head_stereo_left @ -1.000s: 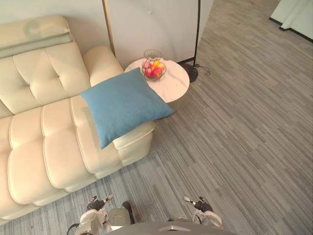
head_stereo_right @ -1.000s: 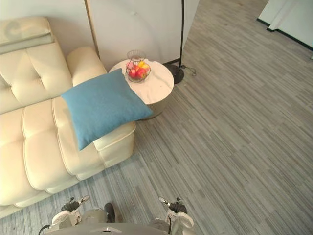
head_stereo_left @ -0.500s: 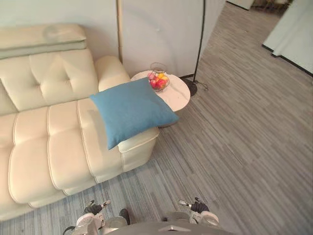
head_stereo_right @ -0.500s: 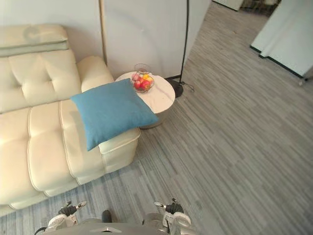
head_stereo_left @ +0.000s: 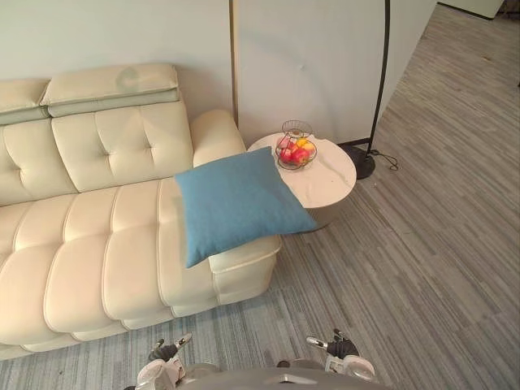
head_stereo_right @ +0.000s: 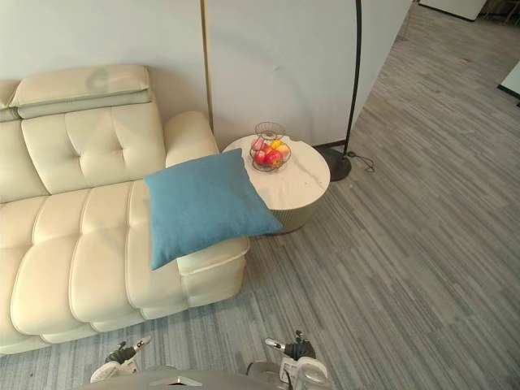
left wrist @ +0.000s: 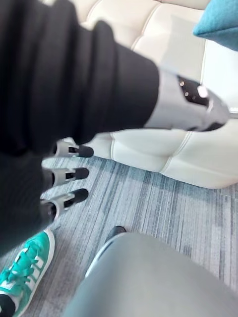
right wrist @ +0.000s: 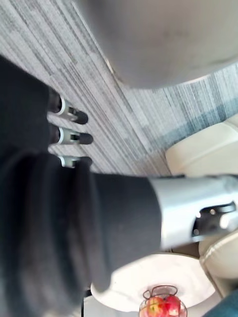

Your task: Pick up cushions and gather them together orderly.

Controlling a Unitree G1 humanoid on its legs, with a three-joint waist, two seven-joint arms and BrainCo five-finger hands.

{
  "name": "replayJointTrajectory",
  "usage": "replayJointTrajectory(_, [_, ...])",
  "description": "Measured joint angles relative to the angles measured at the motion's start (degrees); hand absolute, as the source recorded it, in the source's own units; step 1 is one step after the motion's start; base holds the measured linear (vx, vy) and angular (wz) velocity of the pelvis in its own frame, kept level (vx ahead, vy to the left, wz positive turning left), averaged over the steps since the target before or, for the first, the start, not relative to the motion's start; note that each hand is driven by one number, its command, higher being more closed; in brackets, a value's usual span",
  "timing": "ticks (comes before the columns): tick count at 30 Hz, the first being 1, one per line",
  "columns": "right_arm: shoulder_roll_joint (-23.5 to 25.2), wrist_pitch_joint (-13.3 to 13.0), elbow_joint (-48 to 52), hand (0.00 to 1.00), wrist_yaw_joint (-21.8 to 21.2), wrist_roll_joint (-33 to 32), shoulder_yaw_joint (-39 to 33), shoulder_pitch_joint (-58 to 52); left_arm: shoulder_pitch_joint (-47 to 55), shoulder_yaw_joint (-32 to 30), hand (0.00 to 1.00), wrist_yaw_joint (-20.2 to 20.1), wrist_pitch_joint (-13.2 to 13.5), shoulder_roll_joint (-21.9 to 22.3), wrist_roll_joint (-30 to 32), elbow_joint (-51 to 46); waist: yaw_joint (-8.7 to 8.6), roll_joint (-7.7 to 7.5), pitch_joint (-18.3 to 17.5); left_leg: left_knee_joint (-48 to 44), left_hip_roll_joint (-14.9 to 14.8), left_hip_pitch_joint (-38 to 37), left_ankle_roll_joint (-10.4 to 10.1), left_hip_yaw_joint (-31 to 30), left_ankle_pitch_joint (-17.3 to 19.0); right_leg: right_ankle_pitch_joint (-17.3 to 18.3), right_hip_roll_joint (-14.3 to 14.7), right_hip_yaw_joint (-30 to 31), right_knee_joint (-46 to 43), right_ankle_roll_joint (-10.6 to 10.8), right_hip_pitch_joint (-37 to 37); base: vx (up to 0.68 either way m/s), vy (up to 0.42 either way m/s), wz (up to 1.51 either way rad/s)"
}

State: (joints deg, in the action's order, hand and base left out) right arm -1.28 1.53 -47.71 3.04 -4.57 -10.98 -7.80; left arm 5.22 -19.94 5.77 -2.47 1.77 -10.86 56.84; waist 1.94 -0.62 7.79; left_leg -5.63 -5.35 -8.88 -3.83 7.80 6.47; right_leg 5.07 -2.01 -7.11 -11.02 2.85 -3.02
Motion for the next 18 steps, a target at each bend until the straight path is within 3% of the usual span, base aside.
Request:
replayJointTrajectory(2, [0.38, -0.02, 0.0, 0.0, 0.0, 0.07, 0.0, -0.27, 0.07, 0.01, 0.0, -0.01, -0.01, -0.2, 0.02, 0.03, 0.0, -0.28, -0.38, 0.75, 0.34, -0.76, -0.02, 0.27, -0.07, -0.22, -0.17, 0.25, 0.94, 0.02, -0.77, 0.06, 0.029, -0.04])
replayJointTrajectory(3, [1.2, 0.64, -2.27, 0.0, -0.04, 0.45, 1.22, -1.06, 1.09, 1.43, 0.0, 0.01, -0.06, -1.44, 0.99, 0.05, 1.74, -1.92, -3.68, 9.03, 7.34, -4.21, 4.53, 3.17, -4.3, -4.42, -4.77, 4.48, 6.17, 2.96, -0.9, 0.0, 0.0, 0.0])
replayJointTrajectory(18, [1.19, 0.63, -2.43, 0.0, -0.02, 0.38, 1.17, -1.03, 1.08, 1.42, 0.0, 0.01, -0.06, -1.46, 1.0, 0.07, 1.71, -1.9, -3.62, 9.13, 7.33, -4.05, 4.55, 3.17, -4.27, -4.39, -4.79, 4.37, 6.43, 2.97, -0.85, 0.0, 0.0, 0.0])
